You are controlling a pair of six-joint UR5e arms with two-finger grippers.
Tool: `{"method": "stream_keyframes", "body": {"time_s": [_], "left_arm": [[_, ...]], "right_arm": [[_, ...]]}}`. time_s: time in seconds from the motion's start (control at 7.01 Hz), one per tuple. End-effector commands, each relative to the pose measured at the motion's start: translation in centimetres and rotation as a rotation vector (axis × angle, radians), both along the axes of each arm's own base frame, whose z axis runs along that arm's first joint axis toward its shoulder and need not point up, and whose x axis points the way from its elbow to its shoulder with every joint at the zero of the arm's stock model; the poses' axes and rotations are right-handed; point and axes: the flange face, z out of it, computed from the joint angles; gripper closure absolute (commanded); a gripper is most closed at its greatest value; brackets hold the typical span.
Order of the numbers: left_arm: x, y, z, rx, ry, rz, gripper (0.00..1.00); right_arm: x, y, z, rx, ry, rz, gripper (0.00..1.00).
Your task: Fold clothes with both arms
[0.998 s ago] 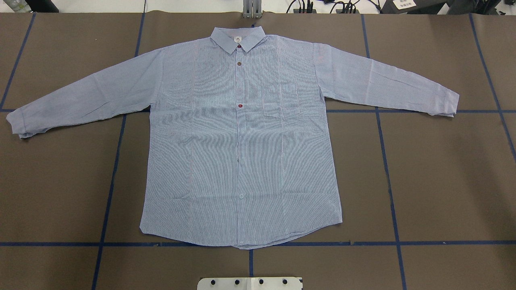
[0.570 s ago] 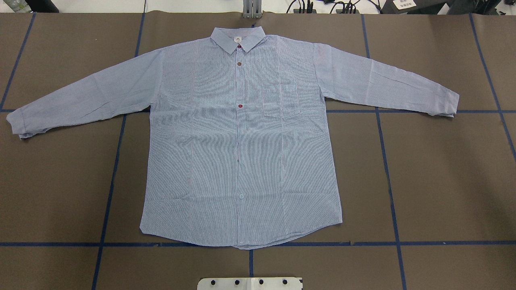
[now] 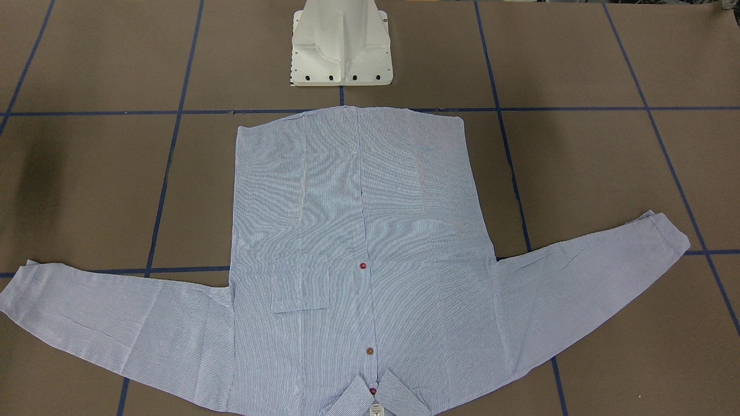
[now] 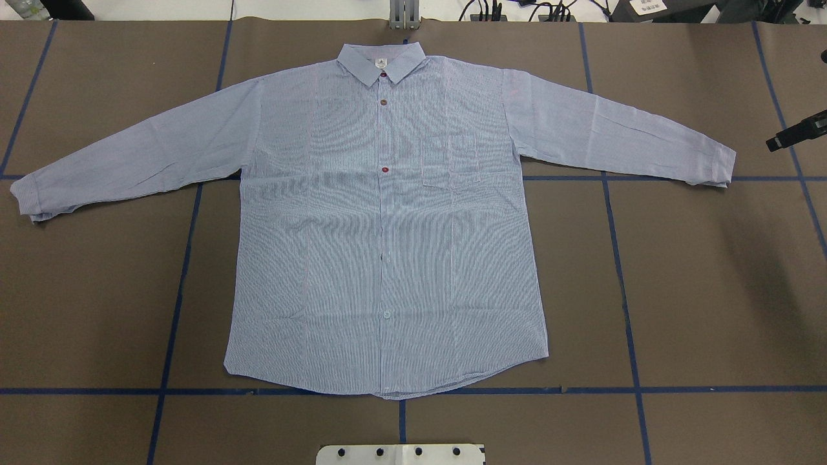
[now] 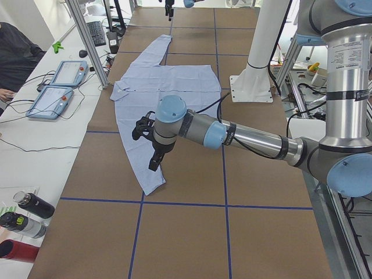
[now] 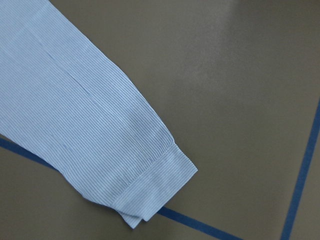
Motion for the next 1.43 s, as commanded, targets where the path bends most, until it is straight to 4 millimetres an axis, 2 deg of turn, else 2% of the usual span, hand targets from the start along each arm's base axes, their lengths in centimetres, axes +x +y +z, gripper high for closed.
{"method": "stream_keyframes", "body": {"time_s": [0.0, 0.14, 0.29, 0.43, 0.57, 0.86, 1.28], "left_arm": [[0.1, -0.2, 1.0, -0.017, 0.003, 0.002, 0.0], [0.1, -0.2, 1.3, -0.022, 0.004, 0.004, 0.0], [0.1, -0.2, 1.5, -0.025, 0.004, 0.004, 0.0], [0.1, -0.2, 1.6, -0.029, 0.005, 0.004, 0.0], [0.1, -0.2, 1.6, -0.029, 0.005, 0.004, 0.0], [0.1, -0.3, 1.7, -0.03, 0.005, 0.004, 0.0], [0.1, -0.2, 1.8, -0.033, 0.004, 0.004, 0.0]], "right_arm": [[-3.8, 0.5, 2.2, -0.04, -0.074, 0.069, 0.08], [-4.9, 1.1, 4.5, -0.038, -0.089, 0.094, 0.1], [-6.2, 1.5, 5.2, -0.036, -0.101, 0.14, 0.12], [-7.4, 2.2, 5.6, -0.06, -0.1, 0.155, 0.22], [-7.5, 3.5, 6.7, -0.05, -0.093, 0.156, 0.3], [-8.2, 3.6, 6.6, -0.079, -0.097, 0.189, 0.38], [-8.8, 3.5, 6.1, -0.101, -0.105, 0.217, 0.39]]}}
